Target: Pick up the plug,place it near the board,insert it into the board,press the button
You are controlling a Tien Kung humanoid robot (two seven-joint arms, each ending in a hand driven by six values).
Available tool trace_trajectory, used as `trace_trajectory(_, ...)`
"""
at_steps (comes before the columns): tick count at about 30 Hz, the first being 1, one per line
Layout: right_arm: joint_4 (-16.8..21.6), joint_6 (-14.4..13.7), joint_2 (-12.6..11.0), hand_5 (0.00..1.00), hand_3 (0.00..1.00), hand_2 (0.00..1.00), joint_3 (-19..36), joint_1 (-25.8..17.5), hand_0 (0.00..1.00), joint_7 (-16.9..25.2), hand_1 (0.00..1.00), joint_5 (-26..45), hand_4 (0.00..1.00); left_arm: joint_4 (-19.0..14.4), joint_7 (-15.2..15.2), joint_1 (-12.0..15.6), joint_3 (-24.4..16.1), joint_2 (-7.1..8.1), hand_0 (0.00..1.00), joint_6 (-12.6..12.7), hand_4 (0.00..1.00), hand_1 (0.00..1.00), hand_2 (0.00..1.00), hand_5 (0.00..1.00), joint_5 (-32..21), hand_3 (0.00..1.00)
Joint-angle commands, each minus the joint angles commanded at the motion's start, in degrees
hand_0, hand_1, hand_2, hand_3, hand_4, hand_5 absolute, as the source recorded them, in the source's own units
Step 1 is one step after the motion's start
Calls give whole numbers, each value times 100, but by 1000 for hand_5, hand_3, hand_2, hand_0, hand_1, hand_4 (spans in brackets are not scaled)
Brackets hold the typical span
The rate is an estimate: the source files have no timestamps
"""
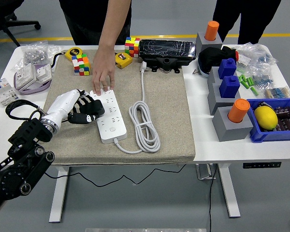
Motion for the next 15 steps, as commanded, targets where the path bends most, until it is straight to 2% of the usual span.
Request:
trace_trajectory(9,0,1,9,998,791,751,0,-30,822,0,762,1,998,-410,-88,30,-418,49,243,149,766,373,427,110,-4,493)
trace_trajectory(12,0,2,11,998,791,751,-1,-23,821,6,761,2,998,-400,-88,18,-518,73,241,168,763,367,421,111,30,492)
trace_trajectory(15,0,3,12,998,791,751,-5,-7,821,9,761,5,998,-246,-32,0,-610,90,241,172,763,367,421,111,239,492)
